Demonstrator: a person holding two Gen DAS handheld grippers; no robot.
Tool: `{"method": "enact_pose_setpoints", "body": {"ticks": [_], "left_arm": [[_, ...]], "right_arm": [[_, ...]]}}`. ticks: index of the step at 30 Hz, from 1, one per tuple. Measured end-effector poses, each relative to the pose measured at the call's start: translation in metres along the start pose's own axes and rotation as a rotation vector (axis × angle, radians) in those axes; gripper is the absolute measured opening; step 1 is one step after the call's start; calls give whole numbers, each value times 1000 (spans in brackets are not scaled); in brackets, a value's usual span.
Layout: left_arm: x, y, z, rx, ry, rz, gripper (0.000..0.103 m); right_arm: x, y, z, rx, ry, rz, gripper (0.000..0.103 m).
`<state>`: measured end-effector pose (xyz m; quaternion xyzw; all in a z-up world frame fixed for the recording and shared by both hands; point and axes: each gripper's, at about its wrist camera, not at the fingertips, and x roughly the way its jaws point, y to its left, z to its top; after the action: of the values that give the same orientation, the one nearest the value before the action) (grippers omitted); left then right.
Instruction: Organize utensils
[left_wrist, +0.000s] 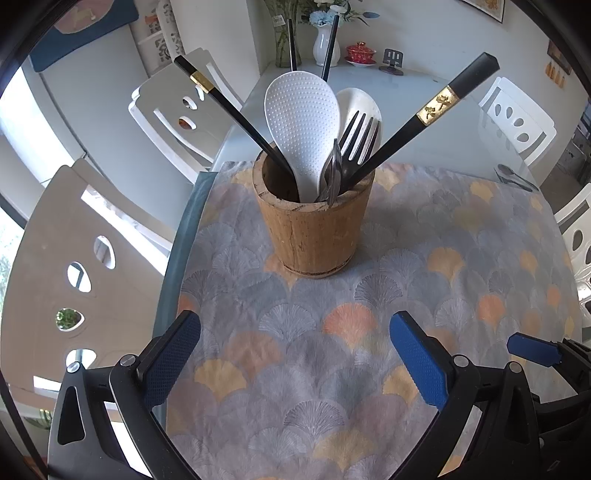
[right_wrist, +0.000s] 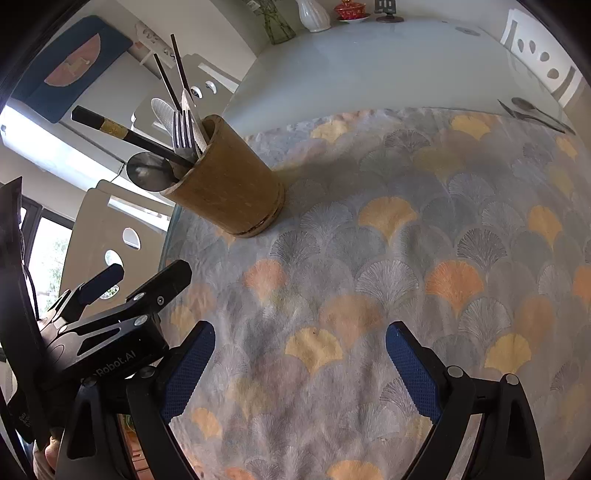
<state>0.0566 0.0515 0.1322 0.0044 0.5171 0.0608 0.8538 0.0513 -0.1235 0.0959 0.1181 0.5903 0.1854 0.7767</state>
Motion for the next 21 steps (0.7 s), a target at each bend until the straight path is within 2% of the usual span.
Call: {"method": "enact_pose_setpoints", "body": {"ticks": [21], "left_arm": [[-3, -4, -3, 13, -2, -14, 103]], "right_arm": [[1, -3, -4, 47, 32, 7, 93]]}}
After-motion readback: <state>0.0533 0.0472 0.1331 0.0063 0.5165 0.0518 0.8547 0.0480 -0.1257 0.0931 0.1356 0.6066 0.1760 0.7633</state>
